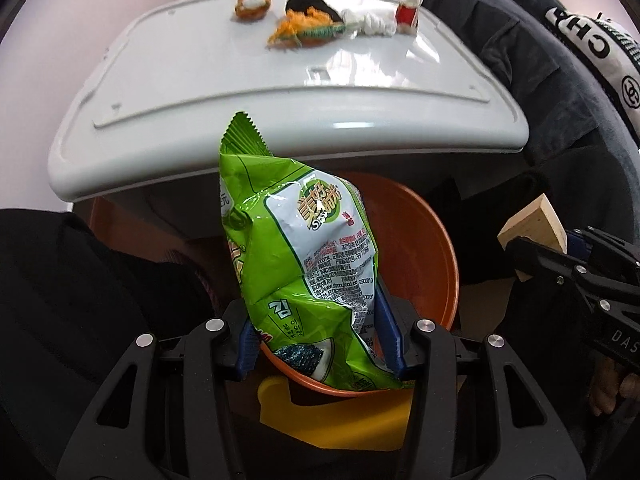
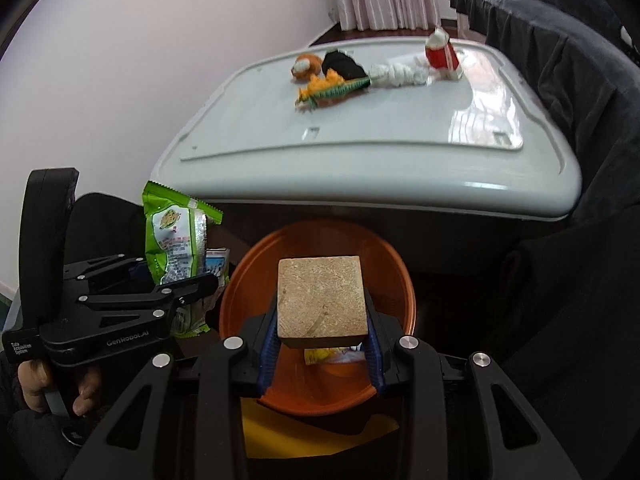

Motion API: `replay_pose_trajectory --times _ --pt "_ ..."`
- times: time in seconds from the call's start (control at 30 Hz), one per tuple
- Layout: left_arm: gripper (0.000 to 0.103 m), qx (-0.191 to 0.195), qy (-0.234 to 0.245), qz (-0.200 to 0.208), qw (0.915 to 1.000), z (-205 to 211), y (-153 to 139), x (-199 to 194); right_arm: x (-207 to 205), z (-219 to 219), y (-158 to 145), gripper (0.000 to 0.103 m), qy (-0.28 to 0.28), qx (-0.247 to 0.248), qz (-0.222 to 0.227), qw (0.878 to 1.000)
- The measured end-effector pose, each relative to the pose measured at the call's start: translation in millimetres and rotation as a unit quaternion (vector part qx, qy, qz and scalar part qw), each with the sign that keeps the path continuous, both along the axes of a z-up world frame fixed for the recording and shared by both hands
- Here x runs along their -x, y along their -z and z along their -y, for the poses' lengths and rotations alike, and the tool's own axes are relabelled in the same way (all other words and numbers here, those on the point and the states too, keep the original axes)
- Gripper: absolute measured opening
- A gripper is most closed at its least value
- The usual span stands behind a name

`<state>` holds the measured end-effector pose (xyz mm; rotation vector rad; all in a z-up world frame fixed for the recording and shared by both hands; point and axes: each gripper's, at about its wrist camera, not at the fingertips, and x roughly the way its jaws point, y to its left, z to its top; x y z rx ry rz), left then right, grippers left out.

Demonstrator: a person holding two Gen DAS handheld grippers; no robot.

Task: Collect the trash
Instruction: 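Carry the snack bag and wooden block over the bucket and release both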

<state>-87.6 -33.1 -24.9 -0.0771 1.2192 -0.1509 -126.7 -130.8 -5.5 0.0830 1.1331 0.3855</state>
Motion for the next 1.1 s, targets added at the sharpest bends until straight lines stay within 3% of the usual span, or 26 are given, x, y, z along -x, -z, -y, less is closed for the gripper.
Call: replay_pose_trajectory --times 0.43,0.8,0.83,0.93,1.0,1.1 --pt "0.047 0.002 0.006 -0.057 0.9984 1 35 -16 -20 -13 34 0.036 -0.014 0.015 -0.044 0.999" --pt "0.049 0.002 0.007 -0.066 0.9978 -1 39 -21 -20 -13 38 0.036 -0.013 0.013 -0.051 0.999" --pt "0.050 -0.002 0.007 -0.066 0.9978 0 39 -21 -21 -13 38 0.037 -0.013 0.014 -0.051 0.999" --pt "0.059 -0.021 0.004 -0.070 0.9974 4 39 -21 -21 -10 36 0.056 -0.008 0.012 -0.042 0.999" --pt "0.065 -0.020 0.001 -0.069 0.9974 2 39 -22 -20 -7 32 0.056 -0.002 0.008 -0.032 0.999" --pt "0.065 -0.018 -0.004 -0.066 0.9977 1 38 -22 -19 0 29 0.056 0.014 -0.001 -0.026 1.000"
